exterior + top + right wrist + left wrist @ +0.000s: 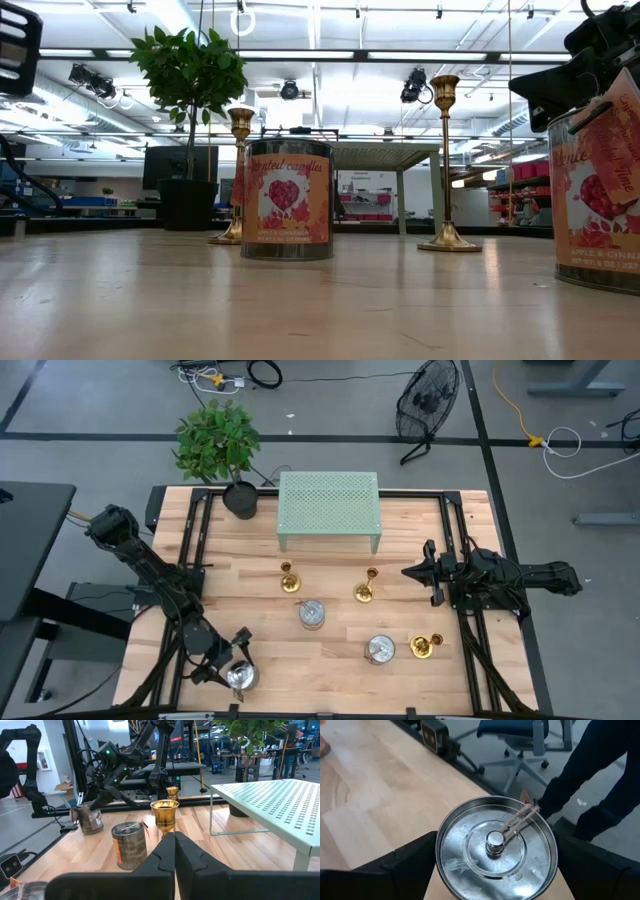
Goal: Pick & Place candle stick holders
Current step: Put the bottom silver scented candle on the shelf
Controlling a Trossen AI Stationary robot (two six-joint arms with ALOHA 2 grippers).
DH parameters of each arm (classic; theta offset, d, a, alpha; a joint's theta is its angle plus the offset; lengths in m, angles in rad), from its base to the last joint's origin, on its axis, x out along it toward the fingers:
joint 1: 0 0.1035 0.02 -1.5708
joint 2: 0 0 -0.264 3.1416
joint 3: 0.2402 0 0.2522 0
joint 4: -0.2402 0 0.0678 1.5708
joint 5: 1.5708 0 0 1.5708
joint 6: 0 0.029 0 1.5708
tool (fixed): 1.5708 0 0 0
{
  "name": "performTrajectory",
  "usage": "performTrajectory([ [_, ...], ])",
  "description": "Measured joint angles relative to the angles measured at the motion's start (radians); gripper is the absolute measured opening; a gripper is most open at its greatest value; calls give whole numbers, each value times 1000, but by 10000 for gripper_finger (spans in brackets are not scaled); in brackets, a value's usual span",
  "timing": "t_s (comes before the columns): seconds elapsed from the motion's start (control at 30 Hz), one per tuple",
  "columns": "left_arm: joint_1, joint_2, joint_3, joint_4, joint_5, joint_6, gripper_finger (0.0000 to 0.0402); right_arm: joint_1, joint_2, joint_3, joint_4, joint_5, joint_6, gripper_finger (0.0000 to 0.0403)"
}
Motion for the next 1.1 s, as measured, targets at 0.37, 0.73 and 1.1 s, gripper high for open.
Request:
performTrajectory([
  [0.37, 5, 0, 112, -160, 5, 2, 374, 0, 0, 0, 0, 0, 0, 3],
  [0.73, 88, 0, 186, -222, 4, 60, 374, 0, 0, 0, 0, 0, 0, 3],
  [1.1, 185, 0, 319, -354, 20, 110, 374, 0, 0, 0, 0, 0, 0, 3],
])
